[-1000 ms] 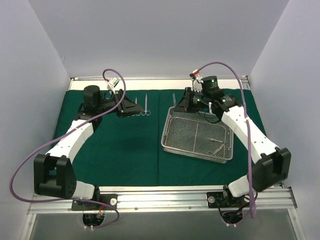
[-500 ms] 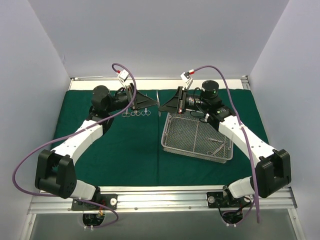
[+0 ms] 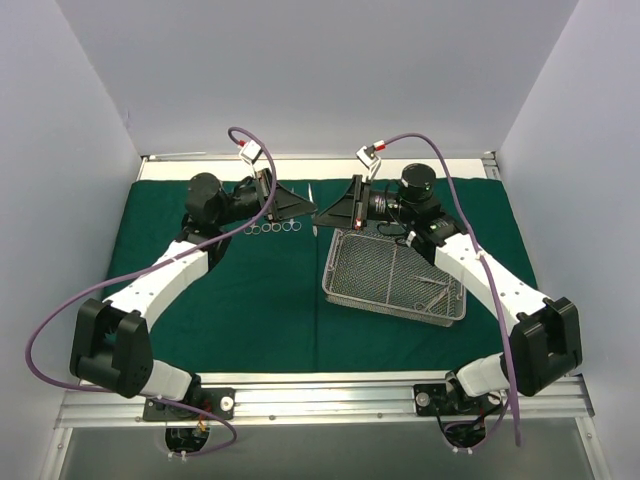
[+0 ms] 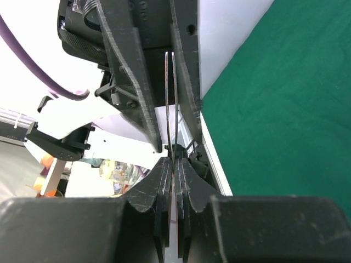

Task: Open and lay out the surgical kit
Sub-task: Pick up the medical item from the container, then place the medical item in the surgical kit.

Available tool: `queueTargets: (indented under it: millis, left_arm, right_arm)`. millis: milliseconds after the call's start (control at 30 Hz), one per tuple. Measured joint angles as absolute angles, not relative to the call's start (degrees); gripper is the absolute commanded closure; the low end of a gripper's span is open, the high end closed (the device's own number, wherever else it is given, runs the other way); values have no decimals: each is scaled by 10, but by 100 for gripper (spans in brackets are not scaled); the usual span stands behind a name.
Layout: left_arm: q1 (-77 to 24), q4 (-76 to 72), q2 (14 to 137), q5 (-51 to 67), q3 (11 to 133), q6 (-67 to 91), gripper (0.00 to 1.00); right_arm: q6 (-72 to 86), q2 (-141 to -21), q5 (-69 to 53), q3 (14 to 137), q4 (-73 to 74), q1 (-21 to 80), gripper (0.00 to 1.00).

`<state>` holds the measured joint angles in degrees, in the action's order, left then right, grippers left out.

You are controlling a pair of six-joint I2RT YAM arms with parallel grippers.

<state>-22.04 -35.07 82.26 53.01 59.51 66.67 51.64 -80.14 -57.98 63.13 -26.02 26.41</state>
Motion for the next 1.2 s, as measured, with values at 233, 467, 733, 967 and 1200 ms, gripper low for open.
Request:
queueTargets:
  millis: [233, 467, 733, 967, 1200]
  left_arm:
    - [-211, -375, 828, 546, 595, 683, 98]
    - [-111, 21, 857, 485, 733, 427, 98]
    - [-75, 402, 1045, 287, 1017, 139, 98]
    - [-64, 512, 1207, 190, 1097, 82, 98]
    - [-45, 562, 1337, 162, 1214, 76, 98]
  right_arm:
    - [514, -805, -573, 635, -246, 263, 54]
    - [335, -850, -424, 754, 60, 232, 40]
    - [236, -882, -295, 770, 256, 169, 39]
    - [206, -914, -260, 815, 343, 126, 39]
    - [190, -925, -242, 846, 371, 90, 39]
